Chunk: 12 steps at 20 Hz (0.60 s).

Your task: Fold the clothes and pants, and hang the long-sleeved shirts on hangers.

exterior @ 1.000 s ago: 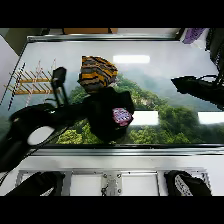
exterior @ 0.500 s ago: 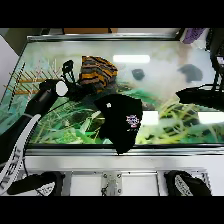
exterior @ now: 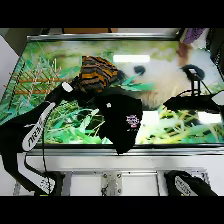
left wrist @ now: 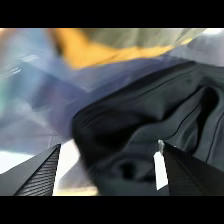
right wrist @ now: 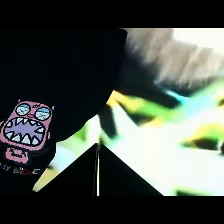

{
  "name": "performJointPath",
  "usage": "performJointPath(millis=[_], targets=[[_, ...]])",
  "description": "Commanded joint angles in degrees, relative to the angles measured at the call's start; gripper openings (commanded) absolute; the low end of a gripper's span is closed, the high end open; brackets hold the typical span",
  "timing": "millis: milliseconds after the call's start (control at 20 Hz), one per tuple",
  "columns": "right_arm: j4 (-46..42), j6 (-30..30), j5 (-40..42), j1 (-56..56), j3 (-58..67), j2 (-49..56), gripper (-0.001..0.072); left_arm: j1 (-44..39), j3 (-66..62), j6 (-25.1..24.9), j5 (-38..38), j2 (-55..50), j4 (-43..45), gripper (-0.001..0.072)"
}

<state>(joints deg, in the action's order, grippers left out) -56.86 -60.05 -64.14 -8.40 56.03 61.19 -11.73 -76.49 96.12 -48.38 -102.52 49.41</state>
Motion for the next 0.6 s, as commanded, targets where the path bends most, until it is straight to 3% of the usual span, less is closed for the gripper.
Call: performJointPath(millis=[0,50,100,150,200,250,300,550], targets=[[-0.11,-0.20,0.76,2.58,-0.15,6.58,0.0018,-1.25,-4.87,-1.75,-1.20,-5.11,-2.40,0.0668],[-0.09,-1.51,2.12,2.84,-0.15,8.44,0.0019,-1.27,-5.35,-1.25,-1.27,-5.90,-2.47,0.0666],[0.15,-3.39,4.20,2.86,-0.13,10.38,0.0020,-1.27,-5.40,0.00,-1.25,-6.32,-2.43,0.0564],[0.50,-4.61,6.86,2.84,-0.13,12.33,0.0031,-1.20,-5.40,0.02,-1.16,-6.64,-2.38,0.0306],[1.42,-4.85,9.20,2.84,-0.13,14.21,0.0127,-0.92,-5.40,-0.17,-1.18,-6.75,-2.43,0.0094],[3.80,-4.90,11.54,2.84,-0.13,16.33,0.0396,-0.66,-5.40,-0.61,-1.18,-6.69,-2.45,0.0029],[6.29,-4.90,13.97,2.84,-0.09,18.27,0.0495,-0.68,-5.40,-0.72,-1.22,-6.58,-2.43,0.0029],[13.22,-4.24,20.63,3.28,1.84,28.15,0.0494,-0.68,-5.40,-1.42,-1.60,-6.16,-2.43,0.0029]])
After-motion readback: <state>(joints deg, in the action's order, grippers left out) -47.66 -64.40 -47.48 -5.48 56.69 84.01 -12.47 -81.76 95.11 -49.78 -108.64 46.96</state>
